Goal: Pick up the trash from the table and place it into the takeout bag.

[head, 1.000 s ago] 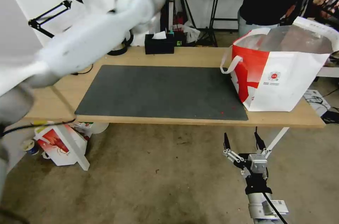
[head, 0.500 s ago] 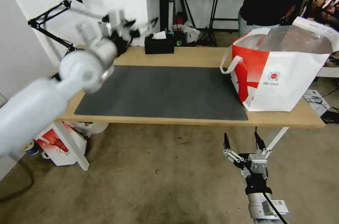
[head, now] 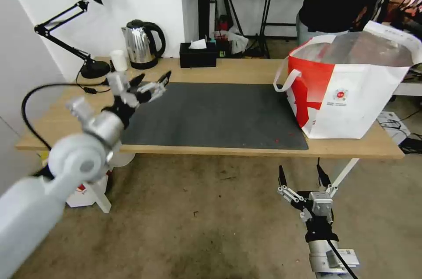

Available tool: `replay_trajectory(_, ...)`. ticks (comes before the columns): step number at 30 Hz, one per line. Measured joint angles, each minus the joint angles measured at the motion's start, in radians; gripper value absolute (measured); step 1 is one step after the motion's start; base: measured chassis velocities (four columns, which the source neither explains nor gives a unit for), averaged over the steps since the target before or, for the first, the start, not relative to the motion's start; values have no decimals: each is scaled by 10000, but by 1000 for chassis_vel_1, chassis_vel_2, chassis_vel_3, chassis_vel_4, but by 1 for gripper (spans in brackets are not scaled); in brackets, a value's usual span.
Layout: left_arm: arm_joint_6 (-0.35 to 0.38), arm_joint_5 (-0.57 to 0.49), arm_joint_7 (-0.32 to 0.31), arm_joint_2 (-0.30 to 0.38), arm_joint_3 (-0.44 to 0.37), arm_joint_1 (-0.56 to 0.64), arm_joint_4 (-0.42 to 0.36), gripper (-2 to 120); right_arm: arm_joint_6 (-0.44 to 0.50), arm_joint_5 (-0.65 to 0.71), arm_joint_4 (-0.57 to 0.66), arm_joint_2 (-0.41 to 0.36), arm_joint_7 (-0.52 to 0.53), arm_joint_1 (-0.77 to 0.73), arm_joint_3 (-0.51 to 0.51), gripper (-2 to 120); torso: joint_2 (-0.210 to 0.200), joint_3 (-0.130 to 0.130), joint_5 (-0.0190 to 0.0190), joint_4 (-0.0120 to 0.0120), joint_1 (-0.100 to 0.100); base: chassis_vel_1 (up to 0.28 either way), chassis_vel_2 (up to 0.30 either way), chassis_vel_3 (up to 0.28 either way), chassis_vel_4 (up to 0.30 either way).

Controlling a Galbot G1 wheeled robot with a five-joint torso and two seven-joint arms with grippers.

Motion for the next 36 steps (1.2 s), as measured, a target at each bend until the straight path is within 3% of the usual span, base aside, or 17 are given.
replay_trajectory(1, -2, 509, 126, -281, -427, 708, -246, 100, 0, 1, 0, 0, 0, 0, 0, 100, 0, 0, 1, 1, 0, 0, 0, 0, 0)
replay_trajectory(7, 197, 1573, 211, -1148, -1504, 2246, -1032, 100, 0, 0, 0, 0, 0, 0, 0, 100, 0, 0, 2, 2, 0, 0, 0, 0, 0)
replay_trajectory(13, 414, 2384, 223, -1812, -1834, 3057, -1306, 100, 0, 0, 0, 0, 0, 0, 0, 100, 0, 1, 2, -2, 3, 0, 0, 0, 0)
replay_trajectory(21, 306, 3850, 511, -3340, -2491, 4476, -2007, 100, 0, 0, 0, 0, 1, 0, 0, 100, 0, 1, 2, 0, 2, 0, 0, 0, 0)
replay_trajectory(27, 304, 4176, 623, -3651, -2821, 4946, -2357, 100, 0, 0, 0, 0, 1, 0, 0, 100, 0, 2, 1, 0, 2, 0, 0, 0, 0)
replay_trajectory(36, 170, 5758, 894, -4239, -2886, 6048, -2587, 100, 0, 0, 0, 0, 1, 0, 0, 100, 0, 2, 1, 0, 2, 0, 0, 0, 0)
